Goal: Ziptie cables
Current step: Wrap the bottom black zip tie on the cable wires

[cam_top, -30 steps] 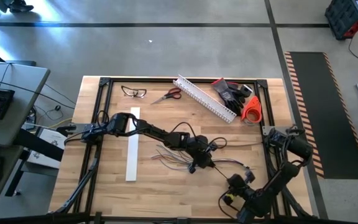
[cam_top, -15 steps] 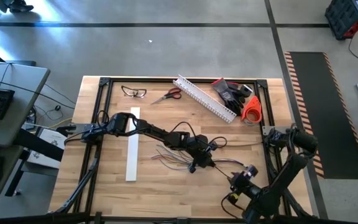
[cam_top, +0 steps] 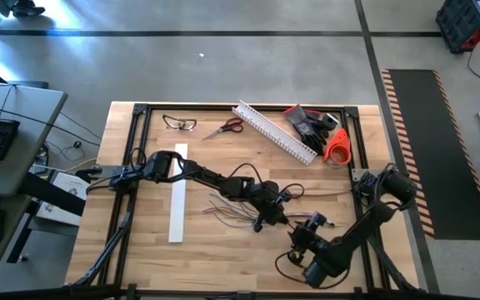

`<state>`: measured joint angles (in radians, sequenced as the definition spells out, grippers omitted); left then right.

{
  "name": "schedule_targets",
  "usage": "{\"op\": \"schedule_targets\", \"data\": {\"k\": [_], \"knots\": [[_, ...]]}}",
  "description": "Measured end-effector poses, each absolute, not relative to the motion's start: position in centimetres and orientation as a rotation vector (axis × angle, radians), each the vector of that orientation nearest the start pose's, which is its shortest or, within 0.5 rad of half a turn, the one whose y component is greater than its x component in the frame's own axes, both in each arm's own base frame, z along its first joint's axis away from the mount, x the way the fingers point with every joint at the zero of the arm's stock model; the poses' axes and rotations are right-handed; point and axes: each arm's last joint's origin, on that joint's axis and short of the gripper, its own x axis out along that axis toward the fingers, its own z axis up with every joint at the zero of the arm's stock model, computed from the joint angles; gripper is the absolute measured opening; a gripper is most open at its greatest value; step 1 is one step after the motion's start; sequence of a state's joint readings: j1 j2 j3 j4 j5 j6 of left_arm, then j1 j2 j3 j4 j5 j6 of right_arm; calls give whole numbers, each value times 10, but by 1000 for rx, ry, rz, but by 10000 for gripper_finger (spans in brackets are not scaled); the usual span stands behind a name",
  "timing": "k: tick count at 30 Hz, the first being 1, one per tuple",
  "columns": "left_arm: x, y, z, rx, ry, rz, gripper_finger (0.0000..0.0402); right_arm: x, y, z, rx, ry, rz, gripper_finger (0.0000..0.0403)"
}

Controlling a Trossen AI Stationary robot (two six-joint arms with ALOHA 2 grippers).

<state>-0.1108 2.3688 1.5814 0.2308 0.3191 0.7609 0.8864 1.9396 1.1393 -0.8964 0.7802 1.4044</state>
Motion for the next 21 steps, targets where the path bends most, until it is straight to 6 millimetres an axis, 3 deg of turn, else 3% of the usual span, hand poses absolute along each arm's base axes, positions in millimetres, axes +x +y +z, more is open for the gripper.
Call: {"op": "schedule_targets", "data": {"k": [13, 21], "knots": [[501, -65, 106, 670, 371, -607, 3, 217, 231, 118, -13, 820, -637, 73], [501, -65, 106, 662, 374, -606, 3, 219, 232, 108, -16, 812, -644, 35]]}}
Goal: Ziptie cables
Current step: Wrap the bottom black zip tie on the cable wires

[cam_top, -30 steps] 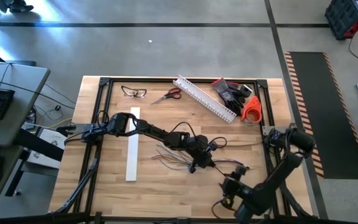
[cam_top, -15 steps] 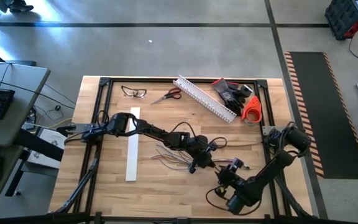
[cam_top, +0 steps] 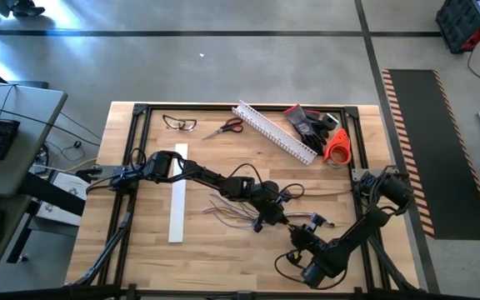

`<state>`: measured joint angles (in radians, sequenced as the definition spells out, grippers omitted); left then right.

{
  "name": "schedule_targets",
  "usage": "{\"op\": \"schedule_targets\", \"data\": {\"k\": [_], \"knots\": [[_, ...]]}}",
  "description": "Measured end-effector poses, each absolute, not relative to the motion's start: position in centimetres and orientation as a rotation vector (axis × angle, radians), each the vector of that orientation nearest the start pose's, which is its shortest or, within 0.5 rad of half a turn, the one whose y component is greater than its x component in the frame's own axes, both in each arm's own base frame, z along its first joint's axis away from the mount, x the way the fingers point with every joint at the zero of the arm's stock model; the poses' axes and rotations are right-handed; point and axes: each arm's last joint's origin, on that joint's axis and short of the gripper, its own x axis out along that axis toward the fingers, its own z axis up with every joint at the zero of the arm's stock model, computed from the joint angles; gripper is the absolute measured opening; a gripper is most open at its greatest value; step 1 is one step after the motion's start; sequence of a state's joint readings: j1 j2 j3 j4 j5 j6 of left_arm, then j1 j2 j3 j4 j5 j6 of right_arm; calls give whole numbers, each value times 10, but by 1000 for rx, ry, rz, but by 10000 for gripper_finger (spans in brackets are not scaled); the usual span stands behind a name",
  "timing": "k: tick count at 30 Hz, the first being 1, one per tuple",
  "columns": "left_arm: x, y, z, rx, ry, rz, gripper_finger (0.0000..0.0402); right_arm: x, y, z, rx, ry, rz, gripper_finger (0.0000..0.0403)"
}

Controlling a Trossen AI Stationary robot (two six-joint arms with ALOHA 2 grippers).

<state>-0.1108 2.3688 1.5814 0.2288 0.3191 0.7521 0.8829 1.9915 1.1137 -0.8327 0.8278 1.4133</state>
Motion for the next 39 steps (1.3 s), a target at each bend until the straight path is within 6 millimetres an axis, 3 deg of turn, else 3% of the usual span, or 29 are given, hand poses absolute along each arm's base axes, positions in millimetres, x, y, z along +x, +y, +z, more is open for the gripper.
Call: {"op": "schedule_targets", "data": {"k": [16, 27, 33, 36, 39], "knots": [[500, -65, 108, 646, 386, -608, 3, 217, 236, 108, 59, 801, -656, 0], [499, -63, 115, 644, 395, -603, 3, 179, 262, 107, 294, 814, -670, 0], [499, -62, 115, 644, 396, -602, 3, 160, 254, 115, 232, 910, -773, 1], [499, -62, 114, 642, 400, -603, 3, 159, 251, 128, 197, 951, -751, 22], [499, -63, 114, 640, 400, -605, 3, 162, 246, 145, 190, 988, -690, 75]]}}
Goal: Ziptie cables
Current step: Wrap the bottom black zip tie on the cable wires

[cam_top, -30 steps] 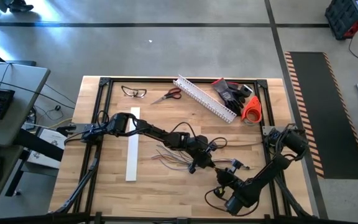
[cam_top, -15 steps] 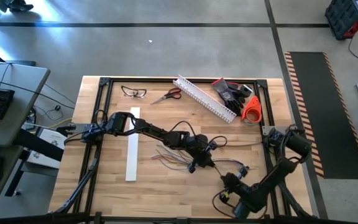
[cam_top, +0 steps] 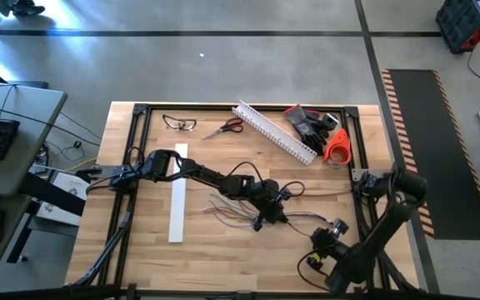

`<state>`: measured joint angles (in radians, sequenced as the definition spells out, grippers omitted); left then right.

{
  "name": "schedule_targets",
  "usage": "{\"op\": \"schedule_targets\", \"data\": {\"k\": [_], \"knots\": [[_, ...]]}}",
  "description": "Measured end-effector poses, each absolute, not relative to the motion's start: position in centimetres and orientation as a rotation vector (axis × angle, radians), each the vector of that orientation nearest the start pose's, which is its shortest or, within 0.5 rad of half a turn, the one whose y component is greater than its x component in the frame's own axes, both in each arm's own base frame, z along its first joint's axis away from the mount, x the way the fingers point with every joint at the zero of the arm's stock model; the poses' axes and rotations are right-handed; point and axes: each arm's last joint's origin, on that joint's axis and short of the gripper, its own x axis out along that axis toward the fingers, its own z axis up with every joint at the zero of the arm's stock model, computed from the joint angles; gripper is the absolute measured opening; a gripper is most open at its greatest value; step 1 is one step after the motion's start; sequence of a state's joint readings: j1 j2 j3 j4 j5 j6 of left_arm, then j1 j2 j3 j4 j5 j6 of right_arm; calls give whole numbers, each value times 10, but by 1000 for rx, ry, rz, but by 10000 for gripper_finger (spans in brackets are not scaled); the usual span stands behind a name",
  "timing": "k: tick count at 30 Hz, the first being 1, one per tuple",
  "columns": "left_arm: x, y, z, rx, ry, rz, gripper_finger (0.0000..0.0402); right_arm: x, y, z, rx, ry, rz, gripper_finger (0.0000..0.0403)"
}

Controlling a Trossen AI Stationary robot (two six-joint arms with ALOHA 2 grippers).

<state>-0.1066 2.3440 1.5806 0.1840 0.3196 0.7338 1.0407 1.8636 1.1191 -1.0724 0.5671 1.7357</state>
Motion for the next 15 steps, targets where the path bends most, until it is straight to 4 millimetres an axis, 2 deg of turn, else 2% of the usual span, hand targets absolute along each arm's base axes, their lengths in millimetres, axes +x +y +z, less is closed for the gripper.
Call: {"op": "schedule_targets", "data": {"k": [5, 8, 11, 15], "knots": [[499, -63, 114, 640, 400, -607, 3, 176, 251, 160, 71, 990, -437, 184], [499, -63, 114, 639, 400, -608, 3, 191, 254, 158, -33, 873, -364, 230], [499, -64, 114, 632, 402, -607, 3, 208, 243, 146, -75, 827, -447, 240], [498, -65, 114, 633, 400, -610, 3, 226, 229, 124, -94, 871, -542, 225]]}}
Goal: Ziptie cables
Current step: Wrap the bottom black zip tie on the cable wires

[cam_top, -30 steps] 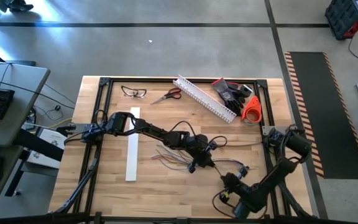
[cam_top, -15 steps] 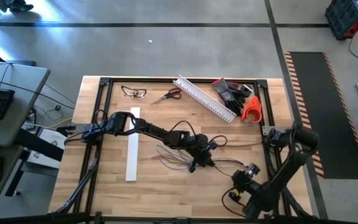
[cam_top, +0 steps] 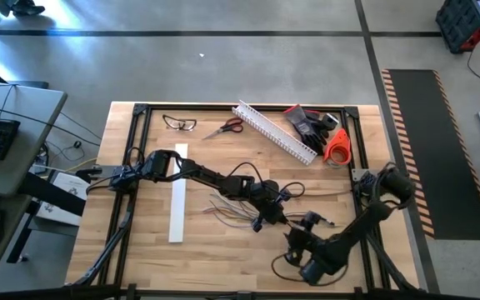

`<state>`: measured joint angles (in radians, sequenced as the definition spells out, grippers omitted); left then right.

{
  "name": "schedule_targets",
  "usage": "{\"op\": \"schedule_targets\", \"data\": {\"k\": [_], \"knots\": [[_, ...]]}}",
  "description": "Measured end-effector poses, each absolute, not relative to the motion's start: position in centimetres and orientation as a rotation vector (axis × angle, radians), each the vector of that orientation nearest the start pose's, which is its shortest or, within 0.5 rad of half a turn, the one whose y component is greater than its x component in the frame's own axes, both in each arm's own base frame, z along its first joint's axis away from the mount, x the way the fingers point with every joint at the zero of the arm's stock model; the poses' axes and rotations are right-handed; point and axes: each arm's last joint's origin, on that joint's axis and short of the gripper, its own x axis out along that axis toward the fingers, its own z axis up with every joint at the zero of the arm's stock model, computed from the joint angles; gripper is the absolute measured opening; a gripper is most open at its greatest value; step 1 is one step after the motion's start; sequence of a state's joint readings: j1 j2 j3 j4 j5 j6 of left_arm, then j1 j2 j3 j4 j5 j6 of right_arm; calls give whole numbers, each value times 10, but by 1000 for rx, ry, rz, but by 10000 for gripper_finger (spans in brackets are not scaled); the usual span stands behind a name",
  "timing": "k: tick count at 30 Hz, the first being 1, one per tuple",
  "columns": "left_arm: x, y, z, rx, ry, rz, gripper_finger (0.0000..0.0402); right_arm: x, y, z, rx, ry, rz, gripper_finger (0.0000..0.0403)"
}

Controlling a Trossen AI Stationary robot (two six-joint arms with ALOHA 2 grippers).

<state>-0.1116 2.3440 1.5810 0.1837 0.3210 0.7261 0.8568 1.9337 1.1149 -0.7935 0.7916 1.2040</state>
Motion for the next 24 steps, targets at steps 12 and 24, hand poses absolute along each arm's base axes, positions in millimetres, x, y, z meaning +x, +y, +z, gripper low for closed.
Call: {"op": "schedule_targets", "data": {"k": [12, 24], "knots": [[498, -66, 114, 631, 406, -616, 3, 230, 226, 115, -98, 861, -583, 98], [498, -66, 113, 630, 411, -617, 3, 224, 231, 116, -60, 821, -597, 4]]}}
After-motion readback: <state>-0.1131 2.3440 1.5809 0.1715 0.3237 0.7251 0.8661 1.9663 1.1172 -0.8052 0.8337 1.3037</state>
